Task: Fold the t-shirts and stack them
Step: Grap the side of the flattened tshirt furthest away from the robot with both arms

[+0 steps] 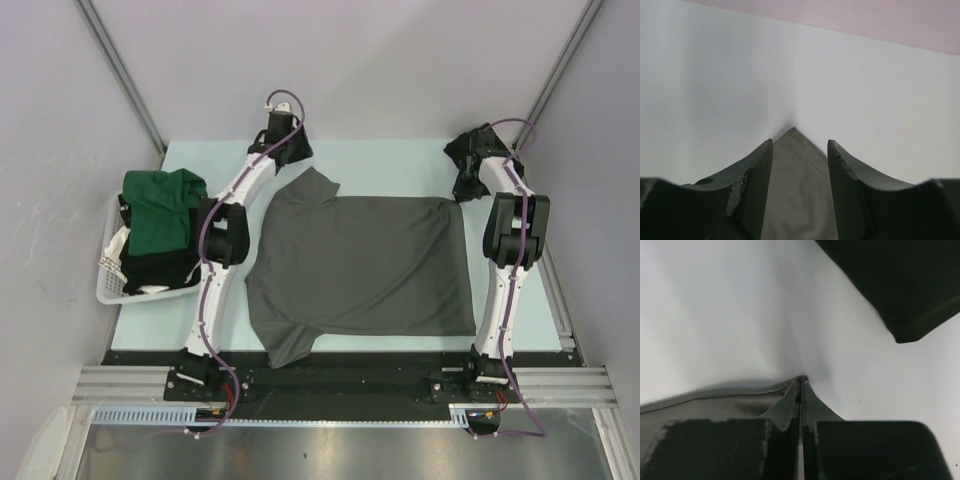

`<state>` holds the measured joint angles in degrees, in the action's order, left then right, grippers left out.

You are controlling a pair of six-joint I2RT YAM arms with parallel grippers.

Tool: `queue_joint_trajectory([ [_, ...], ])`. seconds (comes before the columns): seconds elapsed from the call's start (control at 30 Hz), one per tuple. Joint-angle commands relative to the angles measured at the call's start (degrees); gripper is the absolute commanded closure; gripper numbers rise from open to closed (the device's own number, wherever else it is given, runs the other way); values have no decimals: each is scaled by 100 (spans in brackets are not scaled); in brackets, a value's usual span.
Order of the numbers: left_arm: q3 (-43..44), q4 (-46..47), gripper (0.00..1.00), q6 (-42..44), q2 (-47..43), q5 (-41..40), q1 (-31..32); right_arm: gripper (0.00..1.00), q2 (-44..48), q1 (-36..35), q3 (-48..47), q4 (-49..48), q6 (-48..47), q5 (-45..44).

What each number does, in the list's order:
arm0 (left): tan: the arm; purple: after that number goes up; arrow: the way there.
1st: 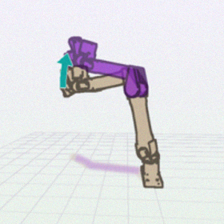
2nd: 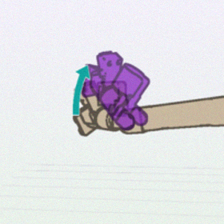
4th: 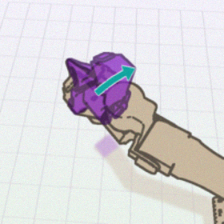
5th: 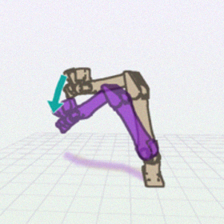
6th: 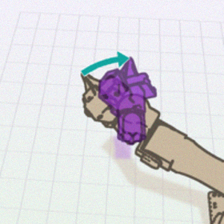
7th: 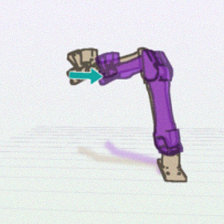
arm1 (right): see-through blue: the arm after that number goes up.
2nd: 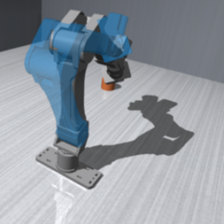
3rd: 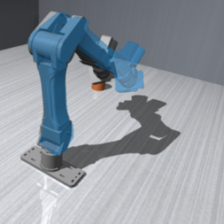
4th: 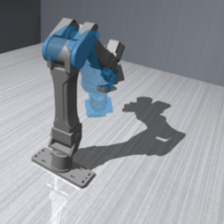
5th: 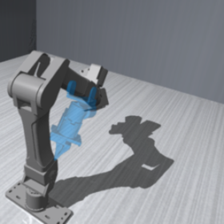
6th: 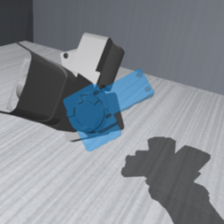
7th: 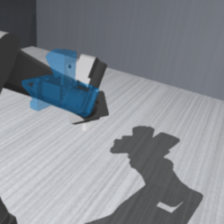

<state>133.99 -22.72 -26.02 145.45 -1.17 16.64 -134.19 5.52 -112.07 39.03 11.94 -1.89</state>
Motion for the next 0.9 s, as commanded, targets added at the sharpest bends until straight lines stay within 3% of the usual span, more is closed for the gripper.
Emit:
queue_joint_trajectory([
  [0.0,408,698,47,-649,325,590,23,100,455,-182,-149,149,36,128],
  [0.23,417,822,47,-1221,590,662,32,100,596,-236,-17,105,45,128],
  [0.87,461,92,48,-1423,722,-199,67,100,833,-104,-25,123,71,374],
])
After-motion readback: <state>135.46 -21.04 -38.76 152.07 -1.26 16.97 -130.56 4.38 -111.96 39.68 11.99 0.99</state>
